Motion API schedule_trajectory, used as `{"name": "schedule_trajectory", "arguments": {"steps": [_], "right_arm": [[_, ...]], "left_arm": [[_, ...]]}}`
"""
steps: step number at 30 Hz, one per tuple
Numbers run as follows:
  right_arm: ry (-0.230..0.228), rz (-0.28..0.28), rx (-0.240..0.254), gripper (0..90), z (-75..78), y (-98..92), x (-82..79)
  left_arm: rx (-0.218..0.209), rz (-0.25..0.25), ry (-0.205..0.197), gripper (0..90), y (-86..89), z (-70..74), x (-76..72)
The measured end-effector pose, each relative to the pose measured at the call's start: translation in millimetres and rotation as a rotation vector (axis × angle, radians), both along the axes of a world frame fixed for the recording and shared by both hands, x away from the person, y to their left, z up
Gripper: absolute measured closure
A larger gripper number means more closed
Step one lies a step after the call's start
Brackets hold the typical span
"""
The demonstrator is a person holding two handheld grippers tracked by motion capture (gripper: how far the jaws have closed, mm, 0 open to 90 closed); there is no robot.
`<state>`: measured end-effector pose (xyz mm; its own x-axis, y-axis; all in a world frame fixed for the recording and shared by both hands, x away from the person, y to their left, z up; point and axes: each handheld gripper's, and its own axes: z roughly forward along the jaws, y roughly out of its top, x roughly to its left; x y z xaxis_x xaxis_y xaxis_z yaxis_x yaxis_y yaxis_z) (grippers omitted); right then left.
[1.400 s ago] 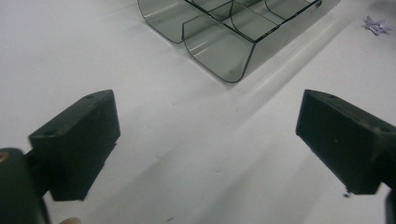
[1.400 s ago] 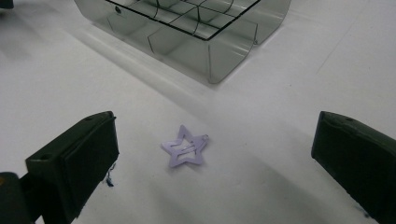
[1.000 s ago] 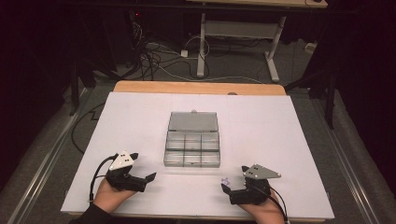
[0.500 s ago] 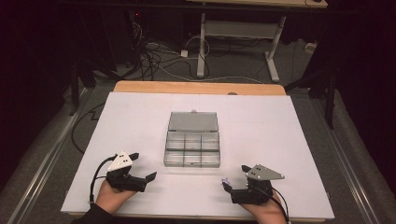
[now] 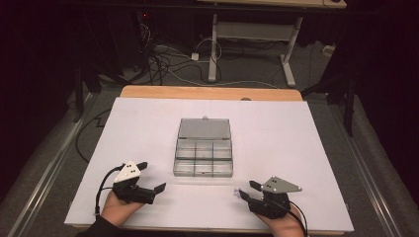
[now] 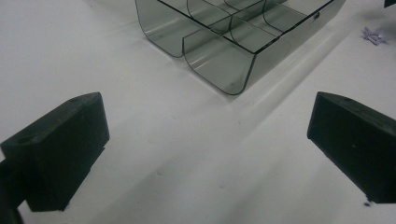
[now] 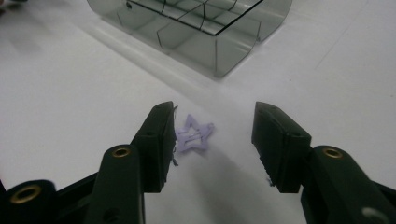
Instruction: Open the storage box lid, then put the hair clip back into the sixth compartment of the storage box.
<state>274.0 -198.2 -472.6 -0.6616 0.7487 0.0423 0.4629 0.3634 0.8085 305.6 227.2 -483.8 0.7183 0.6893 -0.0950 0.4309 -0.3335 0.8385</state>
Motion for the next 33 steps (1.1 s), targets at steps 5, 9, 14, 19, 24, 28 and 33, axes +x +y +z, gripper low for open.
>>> {"name": "schedule_trajectory", "arguments": {"steps": [5, 9, 14, 19, 24, 28, 33], "right_arm": [[-0.003, 0.024, -0.043, 60.1, -2.8, 5.6, -0.1], [-0.002, 0.05, -0.054, 65.3, -3.3, 9.9, 2.9], [0.019, 0.051, -0.079, 64.3, -7.5, 13.9, 4.4], [0.019, 0.052, -0.101, 64.4, -8.3, 14.6, 2.0], [0.009, 0.064, -0.138, 66.4, -9.2, 18.1, 0.7], [0.015, 0.063, -0.133, 67.1, -9.5, 18.0, 1.4], [0.021, 0.063, -0.132, 67.9, -9.7, 18.2, 2.7]], "left_arm": [[-0.004, -0.003, -0.007, 0.0, 0.5, 0.1, -1.0], [-0.031, 0.0, -0.007, 0.0, 3.3, 0.0, -1.0], [-0.015, -0.005, -0.021, 0.0, 1.5, 0.1, -2.6], [0.005, 0.0, -0.032, 0.0, -0.4, 0.1, -3.7], [0.009, -0.002, -0.029, 0.0, -1.1, -0.1, -3.3], [0.014, -0.005, -0.026, 0.0, -1.4, 0.0, -3.0], [0.016, -0.008, -0.026, 0.0, -1.6, -0.1, -2.8]]}}
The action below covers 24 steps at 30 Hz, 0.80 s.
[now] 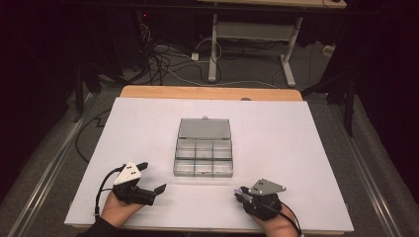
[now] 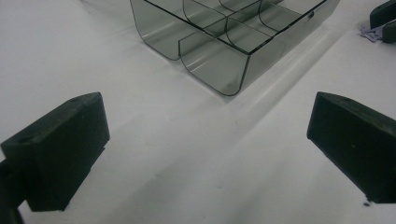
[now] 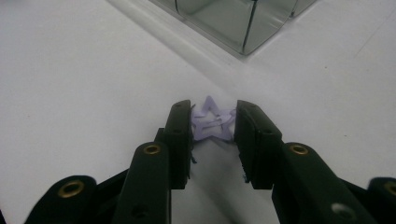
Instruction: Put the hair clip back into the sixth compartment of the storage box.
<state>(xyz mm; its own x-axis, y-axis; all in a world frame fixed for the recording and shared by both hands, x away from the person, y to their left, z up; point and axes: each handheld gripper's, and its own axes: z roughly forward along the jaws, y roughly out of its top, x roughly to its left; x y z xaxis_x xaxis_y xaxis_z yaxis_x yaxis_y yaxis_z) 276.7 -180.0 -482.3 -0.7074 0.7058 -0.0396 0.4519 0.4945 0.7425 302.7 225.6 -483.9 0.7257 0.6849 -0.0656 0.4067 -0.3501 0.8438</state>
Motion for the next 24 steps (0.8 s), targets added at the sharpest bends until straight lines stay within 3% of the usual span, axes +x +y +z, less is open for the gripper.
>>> {"name": "schedule_trajectory", "arguments": {"steps": [24], "right_arm": [[-0.009, 0.005, -0.017, 73.5, -0.4, 4.0, 2.8]], "left_arm": [[0.003, 0.001, -0.001, 0.0, -0.4, -0.2, 0.0]]}}
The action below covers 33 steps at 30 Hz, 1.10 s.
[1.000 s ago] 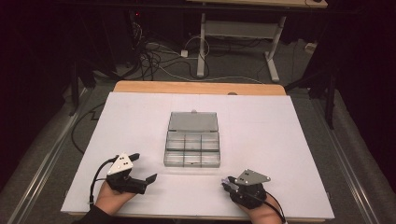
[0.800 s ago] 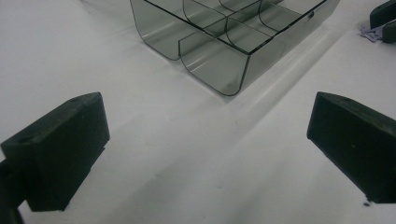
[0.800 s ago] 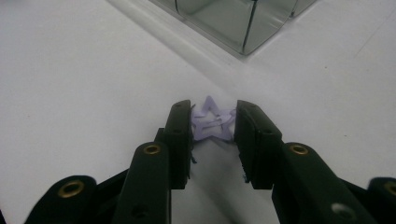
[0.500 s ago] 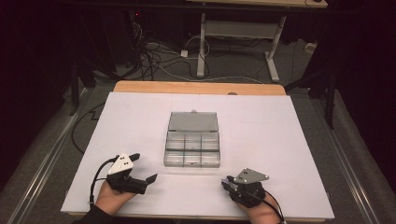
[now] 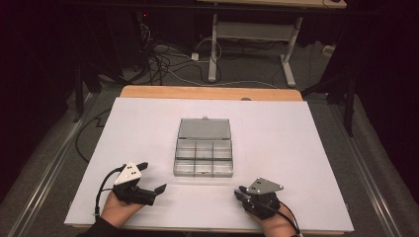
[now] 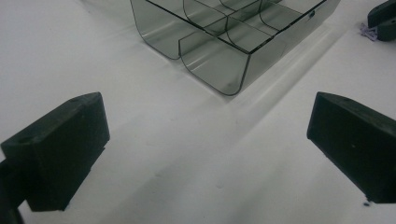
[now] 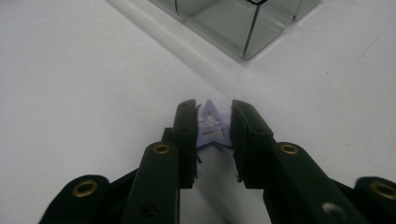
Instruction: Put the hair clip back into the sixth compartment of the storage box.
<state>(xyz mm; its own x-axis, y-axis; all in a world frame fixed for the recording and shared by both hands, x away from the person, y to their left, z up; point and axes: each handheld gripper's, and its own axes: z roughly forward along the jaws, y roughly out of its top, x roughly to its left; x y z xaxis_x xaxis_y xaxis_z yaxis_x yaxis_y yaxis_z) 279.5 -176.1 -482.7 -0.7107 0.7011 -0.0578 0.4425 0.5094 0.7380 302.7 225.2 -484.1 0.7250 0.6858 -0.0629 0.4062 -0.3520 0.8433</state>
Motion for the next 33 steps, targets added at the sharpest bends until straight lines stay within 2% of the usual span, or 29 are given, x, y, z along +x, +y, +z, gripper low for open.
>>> {"name": "schedule_trajectory", "arguments": {"steps": [6, 21, 33], "right_arm": [[0.003, -0.001, 0.003, 73.8, 0.1, -0.4, 0.1], [0.037, -0.002, 0.049, 73.9, 1.1, -5.1, 3.1], [0.036, -0.003, 0.073, 74.0, 1.9, -7.6, 2.8]], "left_arm": [[0.002, -0.002, 0.001, 0.0, -0.1, 0.0, 0.2], [0.0, -0.004, 0.004, 0.0, 0.1, 0.1, 0.5], [0.006, -0.009, 0.008, 0.0, -0.4, 0.1, 0.8]]}}
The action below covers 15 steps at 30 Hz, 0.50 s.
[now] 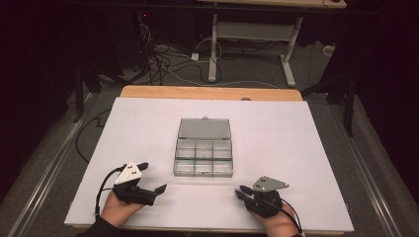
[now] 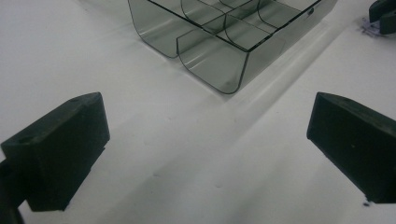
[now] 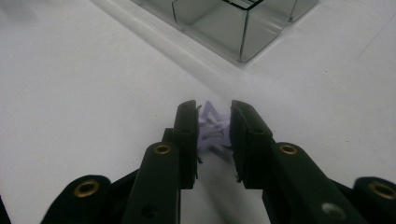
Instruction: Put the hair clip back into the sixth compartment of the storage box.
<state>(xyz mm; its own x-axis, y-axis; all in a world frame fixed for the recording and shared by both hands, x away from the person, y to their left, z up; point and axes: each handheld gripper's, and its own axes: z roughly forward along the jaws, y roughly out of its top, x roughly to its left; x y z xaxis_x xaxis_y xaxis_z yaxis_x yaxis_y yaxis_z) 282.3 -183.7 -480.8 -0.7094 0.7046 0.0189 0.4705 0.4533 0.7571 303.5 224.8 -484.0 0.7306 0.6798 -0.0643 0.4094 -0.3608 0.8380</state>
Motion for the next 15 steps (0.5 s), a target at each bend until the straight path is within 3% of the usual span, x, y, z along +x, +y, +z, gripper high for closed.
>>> {"name": "schedule_trajectory", "arguments": {"steps": [15], "right_arm": [[-0.004, 0.013, 0.007, 73.9, 0.6, -0.4, -1.0]], "left_arm": [[0.001, -0.006, 0.001, 0.0, -0.2, -0.1, 0.2]]}}
